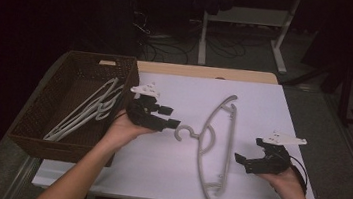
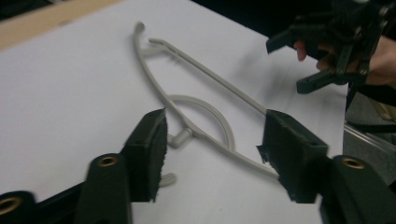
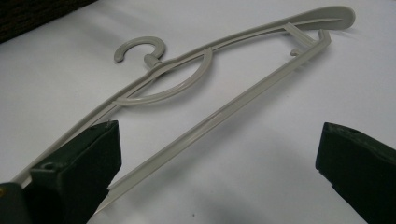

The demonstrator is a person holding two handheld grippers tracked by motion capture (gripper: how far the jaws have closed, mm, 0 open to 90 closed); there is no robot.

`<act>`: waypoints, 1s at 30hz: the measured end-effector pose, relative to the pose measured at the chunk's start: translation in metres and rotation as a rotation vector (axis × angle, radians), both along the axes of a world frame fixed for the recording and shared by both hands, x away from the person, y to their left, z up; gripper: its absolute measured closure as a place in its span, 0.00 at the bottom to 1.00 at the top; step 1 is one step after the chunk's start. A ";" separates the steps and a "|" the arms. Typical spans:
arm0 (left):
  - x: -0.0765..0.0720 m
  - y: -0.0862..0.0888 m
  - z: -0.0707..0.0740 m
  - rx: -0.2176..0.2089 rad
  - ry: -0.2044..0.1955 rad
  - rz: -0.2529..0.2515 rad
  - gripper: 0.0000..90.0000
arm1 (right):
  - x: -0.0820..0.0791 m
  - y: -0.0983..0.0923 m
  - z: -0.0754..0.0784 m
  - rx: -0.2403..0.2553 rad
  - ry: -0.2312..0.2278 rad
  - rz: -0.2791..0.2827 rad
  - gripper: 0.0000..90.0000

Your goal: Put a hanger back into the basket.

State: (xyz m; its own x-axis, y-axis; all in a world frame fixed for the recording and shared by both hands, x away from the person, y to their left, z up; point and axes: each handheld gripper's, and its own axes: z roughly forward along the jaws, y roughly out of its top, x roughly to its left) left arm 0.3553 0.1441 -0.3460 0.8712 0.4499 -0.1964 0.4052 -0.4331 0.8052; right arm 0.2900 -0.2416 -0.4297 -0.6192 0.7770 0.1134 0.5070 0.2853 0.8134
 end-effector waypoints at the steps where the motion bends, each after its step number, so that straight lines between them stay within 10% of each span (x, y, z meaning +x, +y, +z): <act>1: 0.000 -0.005 -0.005 0.008 0.009 -0.009 0.48 | 0.000 0.000 0.000 0.000 0.000 0.000 0.00; 13: -0.004 -0.065 -0.069 0.097 0.100 -0.098 0.99 | 0.000 0.000 -0.001 -0.001 0.007 -0.002 0.00; 23: -0.023 -0.109 -0.100 0.181 0.113 -0.174 1.00 | 0.000 -0.001 -0.001 -0.001 0.008 -0.001 0.00; 30: -0.023 -0.111 -0.104 0.242 0.083 -0.159 1.00 | 0.001 -0.001 -0.002 0.000 0.011 -0.003 0.00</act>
State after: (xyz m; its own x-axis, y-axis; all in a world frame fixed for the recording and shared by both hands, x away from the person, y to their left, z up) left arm 0.3326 0.0333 -0.4501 0.9200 0.3515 -0.1736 0.3770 -0.6715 0.6379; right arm 0.2907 -0.2430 -0.4315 -0.6152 0.7790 0.1207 0.5172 0.2833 0.8076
